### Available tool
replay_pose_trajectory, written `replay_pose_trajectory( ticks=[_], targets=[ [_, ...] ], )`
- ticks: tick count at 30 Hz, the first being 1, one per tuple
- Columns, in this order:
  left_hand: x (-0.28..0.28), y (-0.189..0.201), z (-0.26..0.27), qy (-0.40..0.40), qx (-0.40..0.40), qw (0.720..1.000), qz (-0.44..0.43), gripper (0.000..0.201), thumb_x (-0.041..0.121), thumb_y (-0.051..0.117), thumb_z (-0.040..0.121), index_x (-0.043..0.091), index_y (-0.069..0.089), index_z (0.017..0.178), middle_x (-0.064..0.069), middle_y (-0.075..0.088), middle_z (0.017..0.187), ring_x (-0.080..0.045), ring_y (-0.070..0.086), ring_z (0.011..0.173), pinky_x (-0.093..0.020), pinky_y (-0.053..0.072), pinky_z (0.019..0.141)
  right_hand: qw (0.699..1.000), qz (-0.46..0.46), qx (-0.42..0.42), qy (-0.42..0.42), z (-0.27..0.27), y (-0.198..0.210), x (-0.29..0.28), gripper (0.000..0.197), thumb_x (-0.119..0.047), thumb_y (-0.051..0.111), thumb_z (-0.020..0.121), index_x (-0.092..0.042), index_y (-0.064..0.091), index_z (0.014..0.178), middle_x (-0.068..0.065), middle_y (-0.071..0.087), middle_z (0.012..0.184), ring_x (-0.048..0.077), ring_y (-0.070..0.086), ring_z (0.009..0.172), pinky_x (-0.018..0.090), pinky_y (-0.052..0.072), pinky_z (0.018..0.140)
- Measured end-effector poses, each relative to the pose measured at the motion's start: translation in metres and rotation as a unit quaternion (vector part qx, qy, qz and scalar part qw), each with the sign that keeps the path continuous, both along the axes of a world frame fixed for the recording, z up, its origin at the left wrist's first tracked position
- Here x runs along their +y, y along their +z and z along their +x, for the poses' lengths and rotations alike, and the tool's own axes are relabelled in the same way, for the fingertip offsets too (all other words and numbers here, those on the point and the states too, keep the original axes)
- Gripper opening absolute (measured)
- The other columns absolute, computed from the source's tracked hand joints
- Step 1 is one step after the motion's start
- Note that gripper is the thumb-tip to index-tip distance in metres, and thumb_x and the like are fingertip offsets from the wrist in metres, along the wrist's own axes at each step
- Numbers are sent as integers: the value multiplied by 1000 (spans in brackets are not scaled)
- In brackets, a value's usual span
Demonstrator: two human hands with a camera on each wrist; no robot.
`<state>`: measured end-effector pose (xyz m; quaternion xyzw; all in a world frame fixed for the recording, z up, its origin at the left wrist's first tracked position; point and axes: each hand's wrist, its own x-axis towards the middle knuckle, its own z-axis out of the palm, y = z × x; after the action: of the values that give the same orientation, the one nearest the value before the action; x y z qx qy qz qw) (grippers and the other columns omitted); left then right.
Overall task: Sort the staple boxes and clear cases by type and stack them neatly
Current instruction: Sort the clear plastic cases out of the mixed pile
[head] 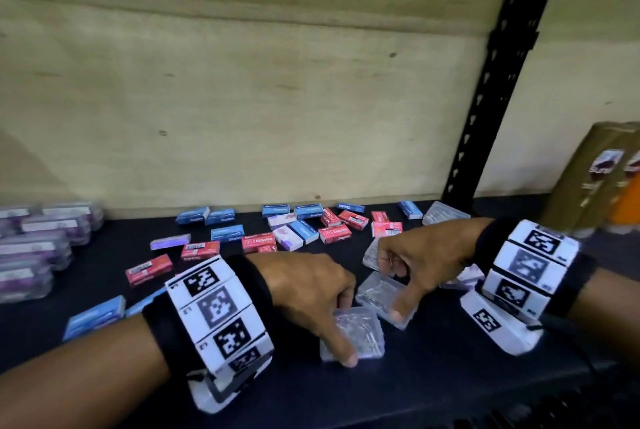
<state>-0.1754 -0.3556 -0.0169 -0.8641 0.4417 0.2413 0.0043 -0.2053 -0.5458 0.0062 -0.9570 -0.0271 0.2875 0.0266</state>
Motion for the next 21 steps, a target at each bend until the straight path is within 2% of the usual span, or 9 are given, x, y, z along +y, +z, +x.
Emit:
replay_pose_trajectory(
  ticks=[3,6,8,11,13,15,16,19,21],
  targets=[
    [7,0,6,4,5,1000,-15,52,61,78,68,31,60,106,13,64,98,-7,61,86,-35,55,82,1000,-10,3,4,-2,0,3,65,-66,82,60,-38,45,106,-14,55,103,6,53,85,26,45,72],
    [18,5,15,18,28,999,-16,47,59,74,74,32,64,111,17,68,100,-3,61,86,-23,51,80,1000,-23,-2,8,-3,-2,7,69,-65,83,60,-38,43,108,-14,55,105,9,55,92,32,50,85],
    [26,9,23,25,40,999,-2,45,60,68,80,35,66,117,21,68,103,3,58,85,-17,44,78,1000,-24,-7,13,-4,-2,10,68,-64,82,62,-36,43,110,-16,52,100,6,53,87,30,48,81],
    [34,13,32,46,75,996,6,41,63,59,85,41,67,119,24,66,111,5,58,99,-21,42,95,999,-28,-12,24,-6,-1,15,68,-60,82,65,-34,43,114,-13,54,105,4,53,82,24,45,67],
    [36,13,36,63,97,993,2,37,63,56,87,43,68,116,19,67,115,-1,60,106,-27,43,102,999,-35,-19,31,-6,-3,18,67,-56,82,67,-33,43,116,-9,56,109,8,56,85,27,50,69],
    [37,12,38,81,111,990,-12,35,60,54,90,41,68,116,11,70,112,-8,65,104,-29,48,100,998,-39,-25,35,-5,-5,19,66,-55,82,67,-35,43,116,-8,57,109,12,59,92,33,55,80],
    [37,12,38,85,114,990,-22,34,58,52,92,39,67,116,7,71,109,-10,67,99,-29,50,97,999,-34,-26,32,-4,-4,18,65,-54,81,67,-36,43,116,-9,57,110,12,60,93,33,55,81],
    [37,12,39,94,109,989,-46,33,52,46,98,33,65,116,2,73,98,-8,66,81,-26,52,89,1000,2,-21,11,-3,0,15,59,-45,79,74,-36,46,122,-14,56,112,5,58,85,21,47,70],
    [37,11,40,98,103,988,-61,33,50,43,100,28,65,114,1,74,93,-8,65,77,-27,53,87,999,44,-17,-11,-2,3,12,51,-34,76,79,-33,49,122,-14,59,112,5,63,79,18,48,66]
  ],
)
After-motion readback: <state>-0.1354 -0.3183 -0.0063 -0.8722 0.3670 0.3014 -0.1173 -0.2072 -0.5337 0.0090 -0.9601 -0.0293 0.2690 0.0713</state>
